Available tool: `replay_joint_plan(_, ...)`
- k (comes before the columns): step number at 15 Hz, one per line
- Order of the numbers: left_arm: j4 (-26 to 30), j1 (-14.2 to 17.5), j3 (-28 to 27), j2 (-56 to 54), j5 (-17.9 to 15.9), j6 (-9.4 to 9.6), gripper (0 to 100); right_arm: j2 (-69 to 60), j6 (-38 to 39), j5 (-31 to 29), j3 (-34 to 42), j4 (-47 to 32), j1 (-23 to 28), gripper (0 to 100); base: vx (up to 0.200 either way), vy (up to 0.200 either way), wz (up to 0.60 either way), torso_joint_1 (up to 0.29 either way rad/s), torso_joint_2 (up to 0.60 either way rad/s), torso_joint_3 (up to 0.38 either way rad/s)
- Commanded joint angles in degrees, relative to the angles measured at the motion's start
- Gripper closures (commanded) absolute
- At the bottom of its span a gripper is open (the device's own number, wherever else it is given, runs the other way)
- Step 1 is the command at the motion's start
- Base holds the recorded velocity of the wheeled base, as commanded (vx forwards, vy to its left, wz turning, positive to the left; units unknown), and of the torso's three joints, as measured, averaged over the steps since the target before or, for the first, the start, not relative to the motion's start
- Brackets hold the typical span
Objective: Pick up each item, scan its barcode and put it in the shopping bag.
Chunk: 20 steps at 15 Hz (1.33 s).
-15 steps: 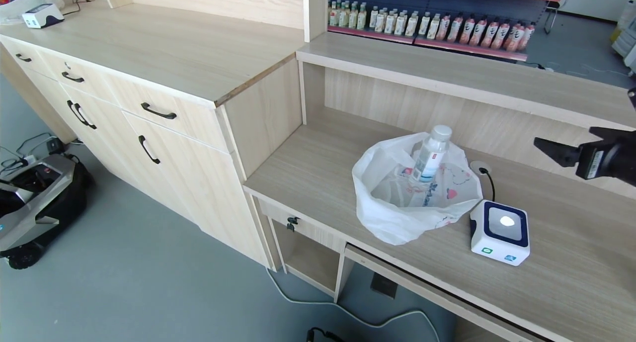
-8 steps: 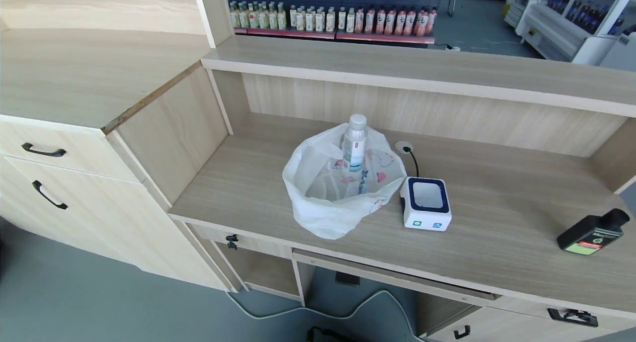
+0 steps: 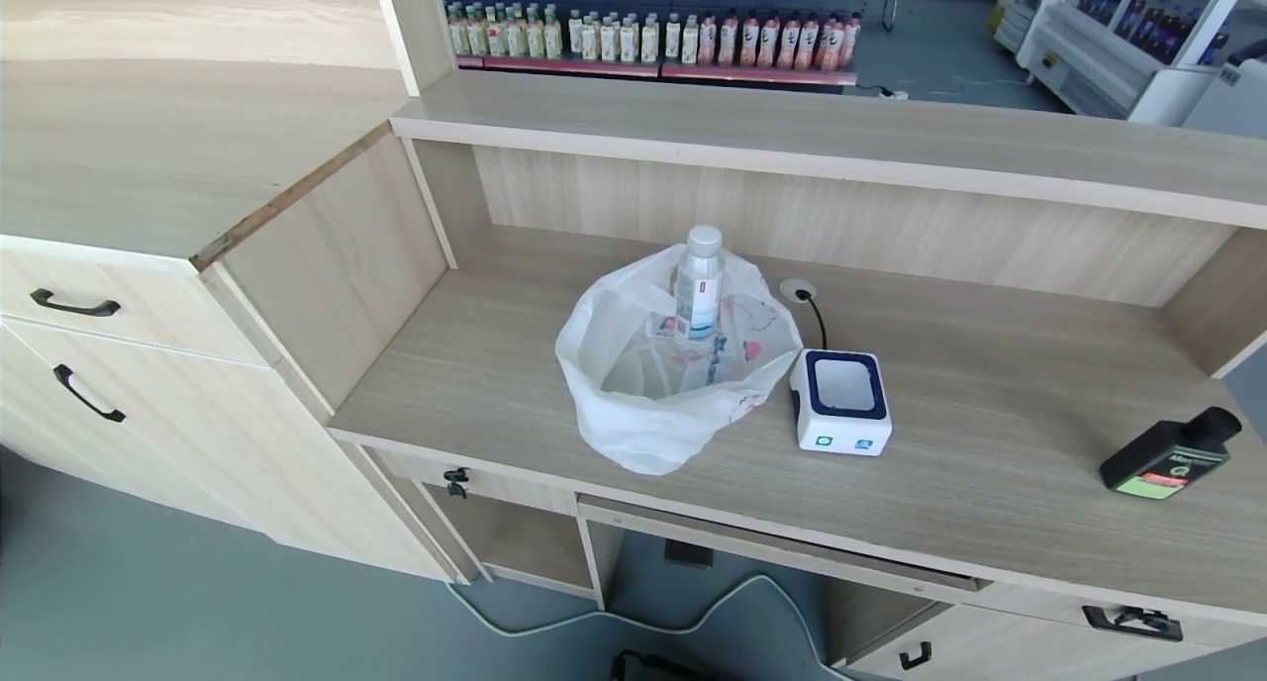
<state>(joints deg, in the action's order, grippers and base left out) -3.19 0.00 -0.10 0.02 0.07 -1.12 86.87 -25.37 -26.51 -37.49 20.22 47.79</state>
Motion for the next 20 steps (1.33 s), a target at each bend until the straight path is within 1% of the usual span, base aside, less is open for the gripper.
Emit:
replay_joint_plan(1, -0.06, 0.0, 0.01, -0.02, 0.01, -0.02, 0, 11.48, -2.4, 0.67, -4.0, 5.09, -1.29, 0, 0.0, 0.0, 0.0, 0.0, 0.0, 0.0)
replay_joint_plan(2, -0.06, 0.0, 0.01, -0.02, 0.01, -0.02, 0, 12.45, -2.32, 1.73, -4.88, 6.06, -2.35, 0, 0.0, 0.0, 0.0, 0.0, 0.0, 0.0)
replay_joint_plan(5, -0.06, 0.0, 0.01, -0.02, 0.01, -0.02, 0, 14.12, -2.23, 10.17, -5.93, 7.11, -5.42, 0, 0.0, 0.0, 0.0, 0.0, 0.0, 0.0)
replay_joint_plan(7, 0.03, 0.0, 0.01, -0.02, 0.01, -0.02, 0, 14.2, -2.14, 12.63, -5.4, 6.85, -7.36, 0, 0.0, 0.0, 0.0, 0.0, 0.0, 0.0)
replay_joint_plan(10, 0.03, 0.0, 0.01, -0.02, 0.01, -0.02, 0, 14.2, -1.35, 14.47, -5.4, 7.11, -10.43, 0, 0.0, 0.0, 0.0, 0.0, 0.0, 0.0)
replay_joint_plan(15, 0.03, 0.0, 0.01, -0.02, 0.01, -0.02, 0, 15.87, -1.09, 16.14, -5.67, 9.04, -12.89, 0, 0.0, 0.0, 0.0, 0.0, 0.0, 0.0)
replay_joint_plan(17, -0.06, 0.0, 0.01, -0.02, 0.01, -0.02, 0, 16.23, -1.09, 17.73, -5.32, 9.22, -13.69, 0, 0.0, 0.0, 0.0, 0.0, 0.0, 0.0)
replay_joint_plan(20, -0.06, 0.0, 0.01, -0.02, 0.01, -0.02, 0, 17.02, 0.06, 17.99, -5.58, 9.31, -15.71, 0, 0.0, 0.0, 0.0, 0.0, 0.0, 0.0)
